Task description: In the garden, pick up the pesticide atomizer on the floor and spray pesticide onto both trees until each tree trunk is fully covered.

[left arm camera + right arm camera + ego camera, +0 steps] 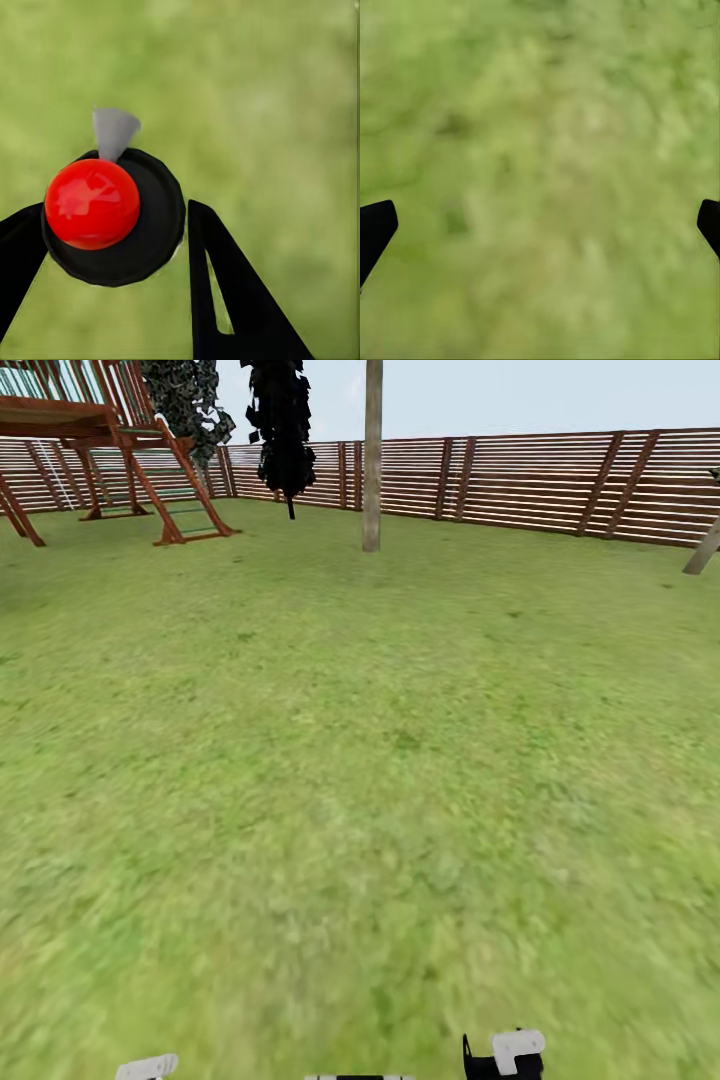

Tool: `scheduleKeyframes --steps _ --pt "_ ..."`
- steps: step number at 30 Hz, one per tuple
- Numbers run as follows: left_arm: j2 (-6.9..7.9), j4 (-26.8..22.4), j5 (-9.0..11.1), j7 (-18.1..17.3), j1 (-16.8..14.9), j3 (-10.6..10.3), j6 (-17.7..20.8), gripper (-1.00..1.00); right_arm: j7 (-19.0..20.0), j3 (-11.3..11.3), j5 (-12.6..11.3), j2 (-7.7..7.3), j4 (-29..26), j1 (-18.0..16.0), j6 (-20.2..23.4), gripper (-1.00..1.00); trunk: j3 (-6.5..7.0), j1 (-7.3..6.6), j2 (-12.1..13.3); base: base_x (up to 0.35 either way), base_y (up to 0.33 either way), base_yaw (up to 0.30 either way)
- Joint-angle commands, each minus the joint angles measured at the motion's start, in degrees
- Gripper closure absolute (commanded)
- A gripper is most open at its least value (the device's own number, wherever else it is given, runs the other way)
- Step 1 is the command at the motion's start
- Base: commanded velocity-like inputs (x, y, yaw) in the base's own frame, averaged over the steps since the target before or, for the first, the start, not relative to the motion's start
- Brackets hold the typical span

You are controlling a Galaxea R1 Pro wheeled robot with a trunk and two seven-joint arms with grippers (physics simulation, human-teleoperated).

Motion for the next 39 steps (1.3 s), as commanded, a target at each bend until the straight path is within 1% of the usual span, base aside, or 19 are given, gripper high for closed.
scheduleKeyframes --steps 1,39 --pt "0.00 0.00 0.01 0.01 0.00 0.01 0.00 1.00 0.00 0.00 0.00 0.00 0.00 0.00 0.00 -1.00 0.00 0.00 0.00 0.341 0.000 0.000" --pt "0.00 0.00 0.02 0.02 -0.01 0.01 0.00 1.00 0.09 0.02 0.00 0.00 0.00 0.00 0.05 -1.00 0.00 0.00 0.00 0.340 0.000 0.000"
